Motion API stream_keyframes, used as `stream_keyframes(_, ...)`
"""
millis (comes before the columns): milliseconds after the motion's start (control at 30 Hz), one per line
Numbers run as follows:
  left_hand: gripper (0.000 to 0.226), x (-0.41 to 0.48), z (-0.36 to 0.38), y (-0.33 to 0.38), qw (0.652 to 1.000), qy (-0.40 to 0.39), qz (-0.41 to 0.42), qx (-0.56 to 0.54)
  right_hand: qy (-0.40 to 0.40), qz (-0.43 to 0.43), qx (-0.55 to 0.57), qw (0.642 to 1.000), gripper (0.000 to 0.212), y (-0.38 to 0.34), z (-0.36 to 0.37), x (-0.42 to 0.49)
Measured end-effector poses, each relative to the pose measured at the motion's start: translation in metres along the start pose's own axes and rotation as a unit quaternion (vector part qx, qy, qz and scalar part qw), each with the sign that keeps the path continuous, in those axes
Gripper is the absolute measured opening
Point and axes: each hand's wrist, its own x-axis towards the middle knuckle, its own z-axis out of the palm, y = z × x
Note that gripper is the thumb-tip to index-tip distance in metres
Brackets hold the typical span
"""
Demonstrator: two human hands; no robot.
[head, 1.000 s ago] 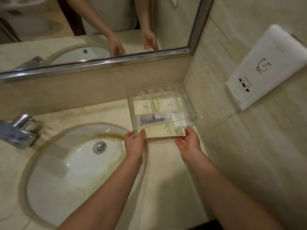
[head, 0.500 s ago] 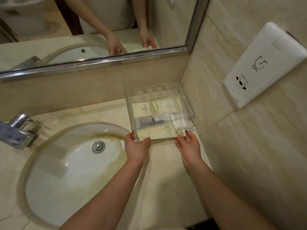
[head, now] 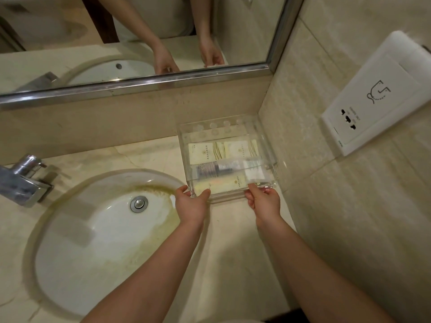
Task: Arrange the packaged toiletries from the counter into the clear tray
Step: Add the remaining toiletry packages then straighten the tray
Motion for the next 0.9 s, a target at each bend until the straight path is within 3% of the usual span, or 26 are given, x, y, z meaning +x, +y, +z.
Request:
stream_keyframes(167, 0.067, 0.001, 0.002, 0.000, 1.000, 0.006, -0.003, -0.004, 0.031, 0.022, 0.006, 0.999, 0.039, -0.005, 0.006, 0.001)
stream_keyframes(333, 0.066, 0.003, 0.003, 0.000, 1.000, 0.009, -0.006, -0.003, 0.005, 0.041, 0.046, 0.998, 0.031, -0.008, 0.004, -0.003)
stream_keyframes(900, 0.063, 0.015, 0.011, 0.003, 0.999, 0.040, 0.016, 0.014, 0.092, 0.040, -0.091, 0.991, 0.046, -0.024, 0.025, 0.012)
